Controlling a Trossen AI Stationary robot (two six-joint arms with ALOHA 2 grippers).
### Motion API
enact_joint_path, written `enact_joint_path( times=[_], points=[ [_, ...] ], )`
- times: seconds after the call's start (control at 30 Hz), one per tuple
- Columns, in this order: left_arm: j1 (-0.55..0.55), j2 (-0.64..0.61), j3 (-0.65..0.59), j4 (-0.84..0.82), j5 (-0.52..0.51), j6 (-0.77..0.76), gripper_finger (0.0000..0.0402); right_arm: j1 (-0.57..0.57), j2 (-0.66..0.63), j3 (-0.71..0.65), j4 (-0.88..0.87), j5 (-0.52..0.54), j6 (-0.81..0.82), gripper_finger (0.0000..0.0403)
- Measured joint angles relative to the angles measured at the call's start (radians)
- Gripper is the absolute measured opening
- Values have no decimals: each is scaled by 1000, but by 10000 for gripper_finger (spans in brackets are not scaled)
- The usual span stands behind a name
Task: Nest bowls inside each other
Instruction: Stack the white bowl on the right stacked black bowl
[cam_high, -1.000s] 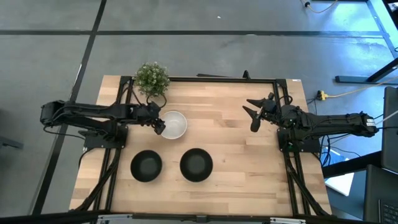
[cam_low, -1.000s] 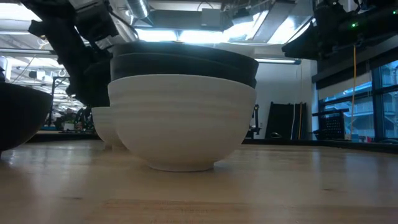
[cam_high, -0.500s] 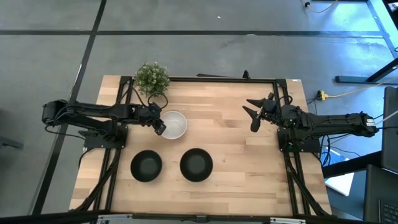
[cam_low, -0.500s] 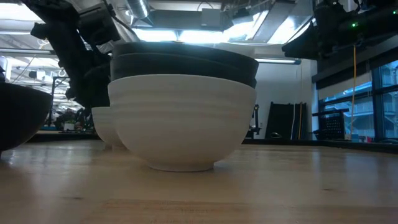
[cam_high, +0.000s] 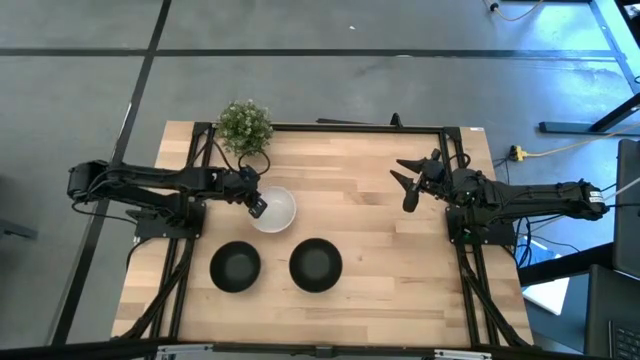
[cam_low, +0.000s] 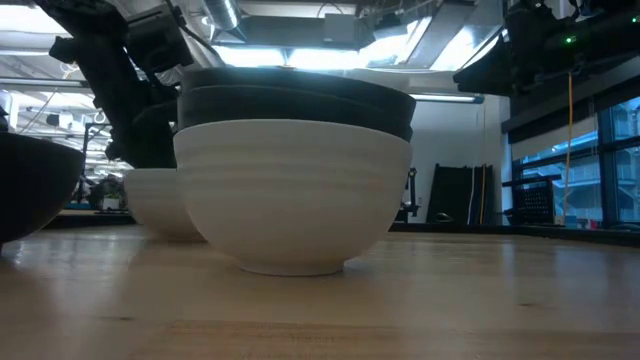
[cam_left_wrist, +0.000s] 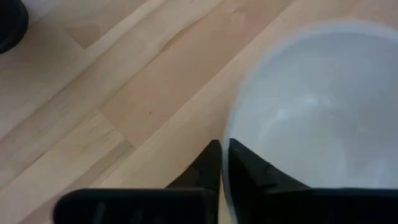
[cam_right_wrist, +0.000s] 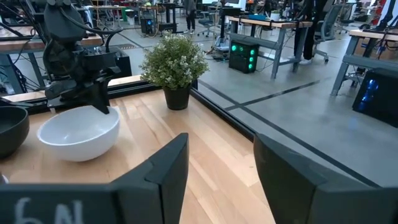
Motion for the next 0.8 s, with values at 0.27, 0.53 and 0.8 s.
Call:
enact_joint_path(
  times=[0.27,0.53,0.8],
  points=[
    [35,-8,9,11,52,13,6,0,0,0,0,0,0,181],
    [129,-78,192,1,185,168,4,0,0,0,0,0,0,181],
    [30,-13,384,34,335,166,2,0,0,0,0,0,0,181]
  ],
)
